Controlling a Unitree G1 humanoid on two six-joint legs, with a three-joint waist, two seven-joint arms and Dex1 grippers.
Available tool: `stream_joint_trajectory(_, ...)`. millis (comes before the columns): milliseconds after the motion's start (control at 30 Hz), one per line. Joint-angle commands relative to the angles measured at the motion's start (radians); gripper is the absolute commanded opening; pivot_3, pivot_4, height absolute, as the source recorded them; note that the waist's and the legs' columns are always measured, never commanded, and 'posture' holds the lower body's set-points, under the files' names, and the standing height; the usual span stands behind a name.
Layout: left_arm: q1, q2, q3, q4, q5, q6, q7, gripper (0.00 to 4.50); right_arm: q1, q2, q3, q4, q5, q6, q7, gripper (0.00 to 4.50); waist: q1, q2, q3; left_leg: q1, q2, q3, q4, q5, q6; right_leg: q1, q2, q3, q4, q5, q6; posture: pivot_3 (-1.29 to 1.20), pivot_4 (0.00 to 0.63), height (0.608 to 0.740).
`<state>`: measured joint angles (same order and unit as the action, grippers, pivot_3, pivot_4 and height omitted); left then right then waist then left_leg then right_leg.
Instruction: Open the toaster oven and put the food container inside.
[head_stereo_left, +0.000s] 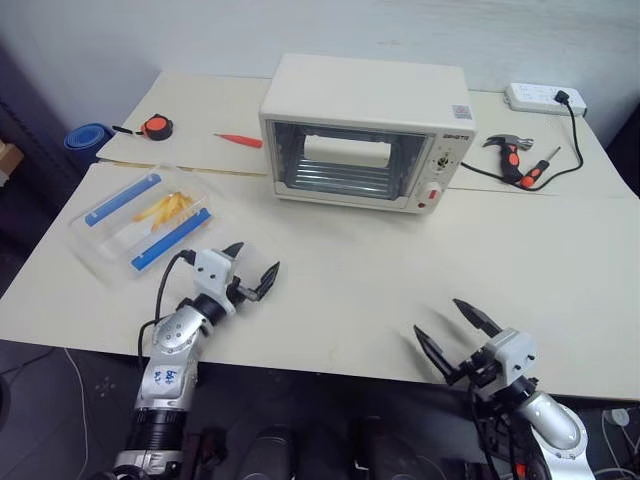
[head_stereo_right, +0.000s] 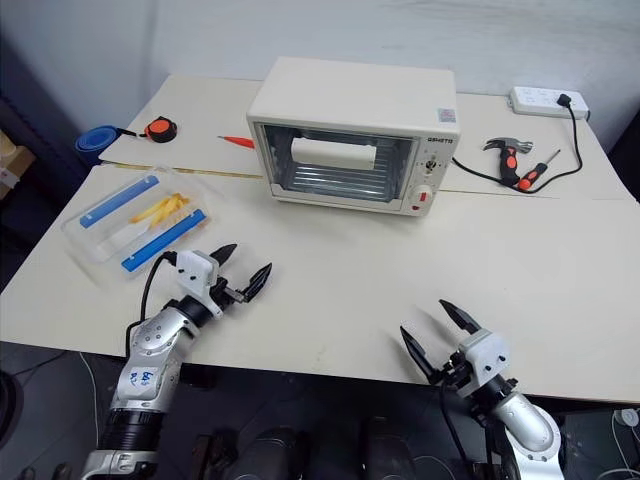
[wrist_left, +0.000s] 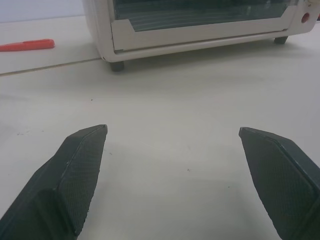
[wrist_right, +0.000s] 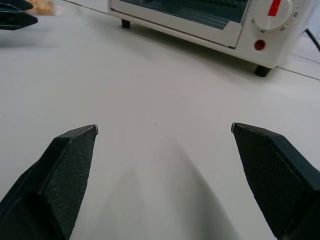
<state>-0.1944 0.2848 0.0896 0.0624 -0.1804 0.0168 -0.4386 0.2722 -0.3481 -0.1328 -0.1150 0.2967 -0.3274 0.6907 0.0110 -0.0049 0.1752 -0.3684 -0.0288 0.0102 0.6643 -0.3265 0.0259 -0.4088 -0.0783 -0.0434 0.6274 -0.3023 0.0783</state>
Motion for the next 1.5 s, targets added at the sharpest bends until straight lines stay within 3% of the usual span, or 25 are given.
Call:
stream_joint_trajectory(33, 0.008, 0.028, 0.025, -0.05, -0.041, -0.004, -0.036, 4.5, -0.053, -0.037, 0.001, -0.041, 0.067, 0.046, 0.04, 4.48, -0.003, 0.0, 0.0, 0.0, 0.0, 0.0, 0.0, 0.0, 0.0, 0.0, 0.0, 0.0, 0.0, 0.0, 0.0, 0.0, 0.15, 0.74)
stream_joint_trajectory(167, 0.066, 0.122, 0.108, -0.157, -0.252, 0.078, -0.222, 4.5, -0.199, -0.106, -0.003, -0.11, 0.153, 0.218, 0.049, 4.48, -0.017, 0.0, 0.0, 0.0, 0.001, 0.0, 0.0, 0.0, -0.001, 0.0, 0.0, 0.0, 0.0, 0.0, 0.0, 0.0, 0.15, 0.74)
stream_joint_trajectory(333, 0.131, 0.349, 0.243, -0.257, -0.505, 0.318, -0.428, 4.5, -0.471, -0.175, 0.005, -0.091, 0.249, 0.479, 0.04, 4.48, -0.023, 0.001, 0.0, 0.0, 0.002, -0.002, 0.0, 0.001, -0.002, -0.001, 0.0, -0.001, 0.0, -0.001, -0.002, 0.0, 0.15, 0.74)
stream_joint_trajectory(433, 0.146, 0.445, 0.303, -0.276, -0.585, 0.401, -0.492, 4.5, -0.628, -0.171, 0.03, -0.03, 0.254, 0.578, 0.038, 4.48, -0.022, 0.001, 0.001, -0.001, 0.002, -0.003, 0.0, 0.001, -0.002, 0.0, 0.0, -0.002, 0.0, -0.001, -0.003, 0.0, 0.15, 0.74)
stream_joint_trajectory(600, 0.127, 0.477, 0.32, -0.285, -0.606, 0.453, -0.493, 4.5, -0.817, -0.128, 0.077, 0.09, 0.219, 0.65, 0.036, 4.48, -0.012, 0.002, 0.001, -0.002, 0.001, -0.004, 0.0, 0.001, -0.002, -0.001, -0.001, -0.003, -0.001, -0.001, -0.003, 0.0, 0.15, 0.74)
stream_joint_trajectory(833, 0.12, 0.41, 0.27, -0.363, -0.583, 0.463, -0.423, 4.5, -0.979, -0.058, 0.111, 0.237, 0.146, 0.625, 0.025, 4.48, -0.017, 0.002, 0.001, -0.003, 0.001, -0.004, 0.0, 0.0, -0.001, -0.001, -0.001, -0.003, 0.0, -0.001, -0.003, 0.0, 0.15, 0.74)
stream_joint_trajectory(1067, 0.109, 0.389, 0.252, -0.374, -0.579, 0.465, -0.395, 4.5, -1.008, -0.009, 0.125, 0.223, 0.137, 0.588, 0.07, 4.48, -0.019, 0.002, 0.001, -0.003, 0.001, -0.003, 0.001, 0.001, -0.002, -0.002, 0.0, -0.003, 0.001, -0.001, -0.003, 0.0, 0.15, 0.74)
stream_joint_trajectory(1267, 0.004, 0.383, 0.275, -0.31, -0.618, 0.493, -0.37, 4.5, -0.856, -0.07, 0.196, 0.074, 0.112, 0.513, 0.238, 4.48, -0.022, 0.002, 0.001, -0.004, 0.001, -0.004, -0.001, 0.001, -0.002, -0.002, 0.0, -0.003, 0.001, -0.001, -0.003, 0.0, 0.15, 0.74)
stream_joint_trajectory(1367, -0.122, 0.373, 0.257, -0.216, -0.575, 0.472, -0.342, 3.96, -0.777, -0.111, 0.228, 0.049, 0.06, 0.464, 0.276, 4.5, -0.025, 0.001, 0.001, -0.004, 0.001, -0.003, -0.001, 0.001, -0.002, -0.002, 0.0, -0.003, 0.001, -0.001, -0.002, 0.0, 0.15, 0.74)
stream_joint_trajectory(1500, -0.332, 0.341, 0.168, -0.039, -0.453, 0.416, -0.308, 2.81, -0.731, -0.116, 0.232, 0.066, 0.027, 0.418, 0.278, 4.5, -0.021, 0.001, 0.002, -0.004, 0.0, -0.003, 0.001, 0.001, -0.003, -0.002, 0.001, -0.003, 0.001, -0.001, -0.002, 0.0, 0.15, 0.74)
